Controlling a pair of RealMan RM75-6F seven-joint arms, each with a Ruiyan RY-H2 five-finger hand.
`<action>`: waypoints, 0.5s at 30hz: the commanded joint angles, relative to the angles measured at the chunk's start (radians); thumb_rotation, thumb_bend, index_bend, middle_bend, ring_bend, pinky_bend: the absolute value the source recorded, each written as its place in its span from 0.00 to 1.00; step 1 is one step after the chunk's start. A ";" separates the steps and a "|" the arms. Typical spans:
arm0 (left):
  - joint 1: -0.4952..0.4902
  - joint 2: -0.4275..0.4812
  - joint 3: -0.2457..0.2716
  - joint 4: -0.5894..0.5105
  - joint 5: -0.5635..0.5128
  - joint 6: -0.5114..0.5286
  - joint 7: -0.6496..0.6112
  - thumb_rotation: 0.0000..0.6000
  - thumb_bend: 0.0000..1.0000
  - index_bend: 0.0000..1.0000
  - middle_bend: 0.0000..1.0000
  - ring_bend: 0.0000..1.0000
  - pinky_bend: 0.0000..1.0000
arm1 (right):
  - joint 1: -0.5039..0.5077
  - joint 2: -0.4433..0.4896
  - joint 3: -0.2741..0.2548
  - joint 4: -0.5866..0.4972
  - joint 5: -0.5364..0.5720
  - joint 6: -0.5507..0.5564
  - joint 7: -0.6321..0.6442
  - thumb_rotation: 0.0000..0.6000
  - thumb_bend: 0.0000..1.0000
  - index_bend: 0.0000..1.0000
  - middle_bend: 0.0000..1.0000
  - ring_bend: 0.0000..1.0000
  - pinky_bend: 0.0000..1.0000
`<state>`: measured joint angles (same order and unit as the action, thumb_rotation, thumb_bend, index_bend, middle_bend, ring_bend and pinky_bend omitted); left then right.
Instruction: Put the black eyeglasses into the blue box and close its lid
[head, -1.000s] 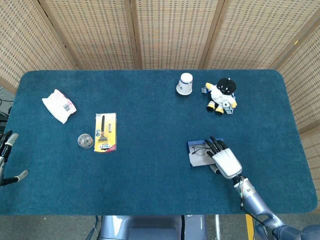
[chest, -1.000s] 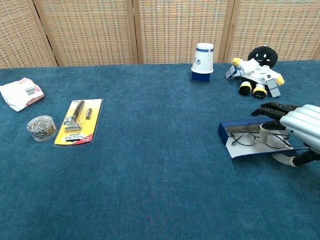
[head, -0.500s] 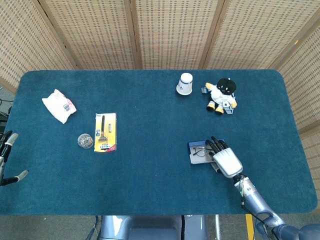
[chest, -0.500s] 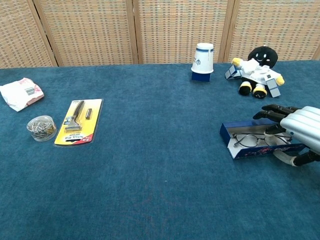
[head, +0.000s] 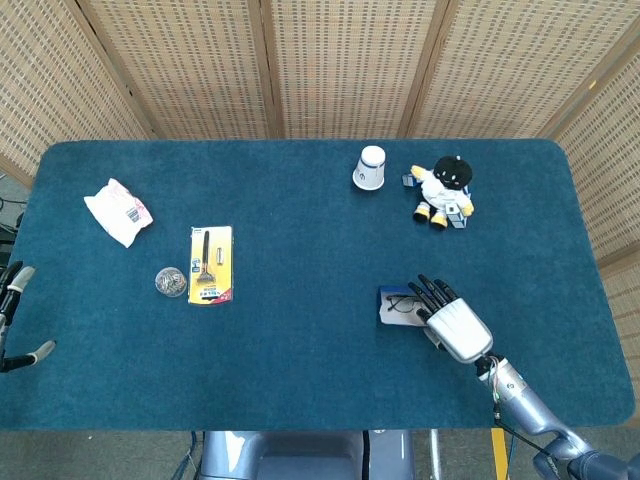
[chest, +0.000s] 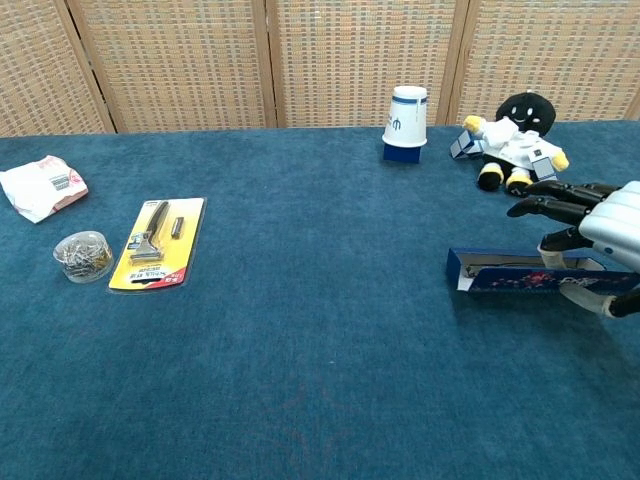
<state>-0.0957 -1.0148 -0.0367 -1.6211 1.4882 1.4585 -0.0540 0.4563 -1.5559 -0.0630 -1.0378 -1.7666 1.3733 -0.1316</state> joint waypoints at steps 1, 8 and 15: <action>0.001 0.000 0.001 0.000 0.002 0.001 -0.002 1.00 0.00 0.00 0.00 0.00 0.00 | 0.001 0.056 -0.018 -0.066 -0.033 0.018 -0.043 1.00 0.57 0.69 0.15 0.00 0.20; 0.002 0.000 0.003 0.000 0.006 0.003 -0.002 1.00 0.00 0.00 0.00 0.00 0.00 | 0.000 0.100 -0.026 -0.122 -0.045 0.010 -0.072 1.00 0.57 0.69 0.15 0.00 0.20; 0.000 -0.001 0.003 -0.002 0.004 -0.002 0.006 1.00 0.00 0.00 0.00 0.00 0.00 | 0.019 0.080 -0.011 -0.100 -0.005 -0.072 -0.077 1.00 0.57 0.69 0.15 0.00 0.20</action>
<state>-0.0954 -1.0162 -0.0334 -1.6227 1.4923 1.4570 -0.0483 0.4683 -1.4691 -0.0800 -1.1452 -1.7820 1.3173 -0.2065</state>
